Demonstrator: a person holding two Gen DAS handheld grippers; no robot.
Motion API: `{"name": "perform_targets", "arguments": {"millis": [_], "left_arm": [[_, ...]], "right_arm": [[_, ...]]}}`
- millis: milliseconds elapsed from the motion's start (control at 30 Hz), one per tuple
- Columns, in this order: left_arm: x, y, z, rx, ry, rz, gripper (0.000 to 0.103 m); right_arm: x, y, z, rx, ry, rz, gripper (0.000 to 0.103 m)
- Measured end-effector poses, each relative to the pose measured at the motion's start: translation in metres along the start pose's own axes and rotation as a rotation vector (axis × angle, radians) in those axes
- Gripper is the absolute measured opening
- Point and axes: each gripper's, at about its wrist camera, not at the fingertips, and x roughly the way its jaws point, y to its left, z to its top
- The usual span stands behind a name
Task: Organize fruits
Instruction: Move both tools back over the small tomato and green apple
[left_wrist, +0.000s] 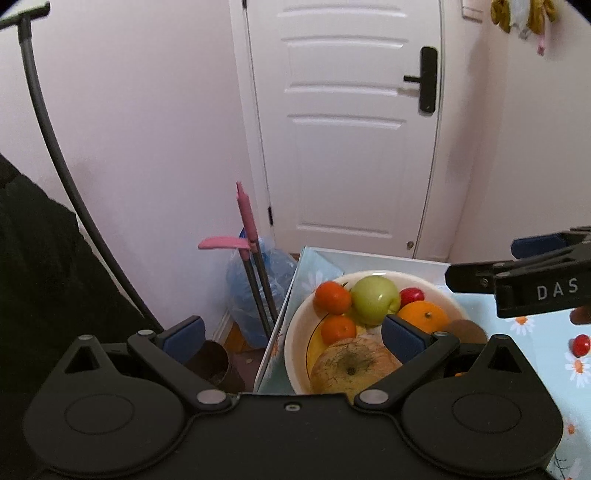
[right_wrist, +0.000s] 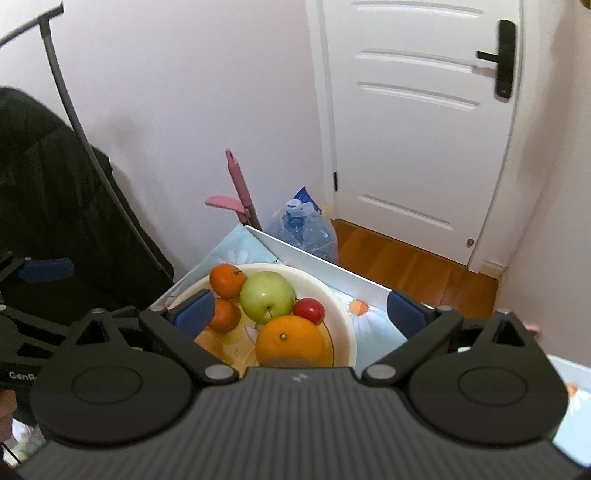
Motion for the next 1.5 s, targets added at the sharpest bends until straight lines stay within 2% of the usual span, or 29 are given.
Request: {"name": "perform_targets", "arguments": {"millis": [167, 300, 533, 900, 1167, 1500], "left_arm": [[-0.019, -0.005, 0.002, 0.038, -0.055, -0.012, 0.103], [-0.033, -0.01, 0.002, 0.069, -0.089, -0.061, 0.103], [-0.059, -0.033, -0.004, 0.107, -0.129, -0.111, 0.103], [-0.093, -0.122, -0.015, 0.143, -0.143, -0.155, 0.103], [-0.079, -0.201, -0.026, 0.191, -0.108, -0.264, 0.103], [-0.023, -0.275, -0.037, 0.315, -0.05, -0.4, 0.096]], "right_arm": [[-0.035, 0.0, -0.009, 0.032, -0.042, -0.081, 0.103], [-0.063, -0.006, -0.021, 0.051, -0.06, -0.159, 0.103], [-0.111, -0.032, -0.048, 0.098, -0.044, -0.24, 0.103], [-0.179, -0.106, -0.102, 0.13, -0.033, -0.297, 0.103], [-0.205, -0.176, -0.141, 0.18, -0.01, -0.331, 0.103], [-0.194, -0.238, -0.179, 0.244, 0.019, -0.342, 0.103]]}}
